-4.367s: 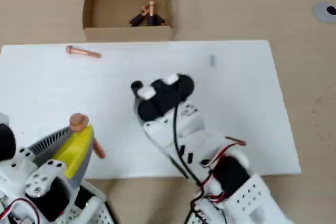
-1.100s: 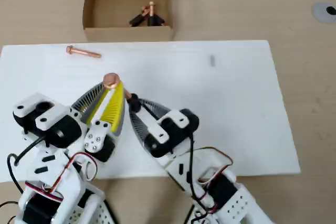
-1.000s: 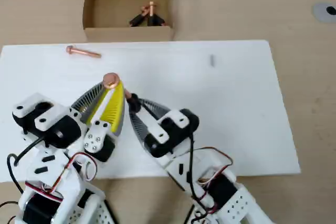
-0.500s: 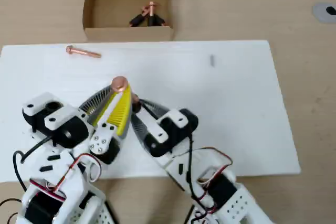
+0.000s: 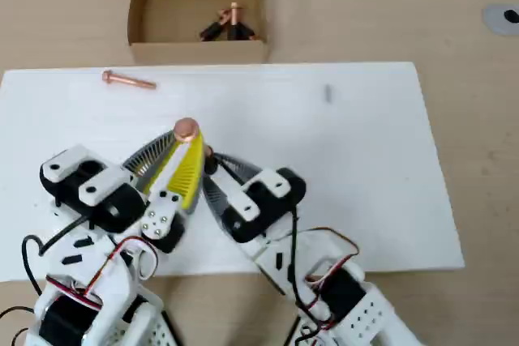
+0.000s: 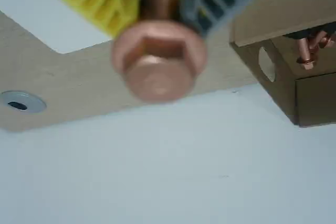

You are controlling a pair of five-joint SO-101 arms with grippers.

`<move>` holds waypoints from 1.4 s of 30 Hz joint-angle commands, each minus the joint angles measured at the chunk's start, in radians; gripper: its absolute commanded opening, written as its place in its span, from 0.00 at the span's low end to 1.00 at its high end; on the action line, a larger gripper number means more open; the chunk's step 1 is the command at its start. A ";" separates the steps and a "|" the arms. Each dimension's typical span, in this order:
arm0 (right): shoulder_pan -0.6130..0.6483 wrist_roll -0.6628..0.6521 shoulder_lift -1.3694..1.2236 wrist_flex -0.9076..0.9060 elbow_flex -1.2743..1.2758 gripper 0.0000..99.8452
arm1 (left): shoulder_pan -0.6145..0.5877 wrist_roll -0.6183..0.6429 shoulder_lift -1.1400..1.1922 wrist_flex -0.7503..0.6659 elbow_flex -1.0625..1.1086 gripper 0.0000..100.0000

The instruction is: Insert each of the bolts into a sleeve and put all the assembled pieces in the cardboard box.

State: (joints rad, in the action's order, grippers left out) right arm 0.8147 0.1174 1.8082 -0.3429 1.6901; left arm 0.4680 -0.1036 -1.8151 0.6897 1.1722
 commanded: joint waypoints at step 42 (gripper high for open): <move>0.005 0.002 0.157 0.000 -0.004 0.01 | 0.000 0.018 -0.004 0.012 0.054 0.00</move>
State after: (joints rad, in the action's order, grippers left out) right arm 0.8147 0.1174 1.8082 -0.3429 1.6901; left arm 0.4557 -0.0913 -1.8105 0.7004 1.2198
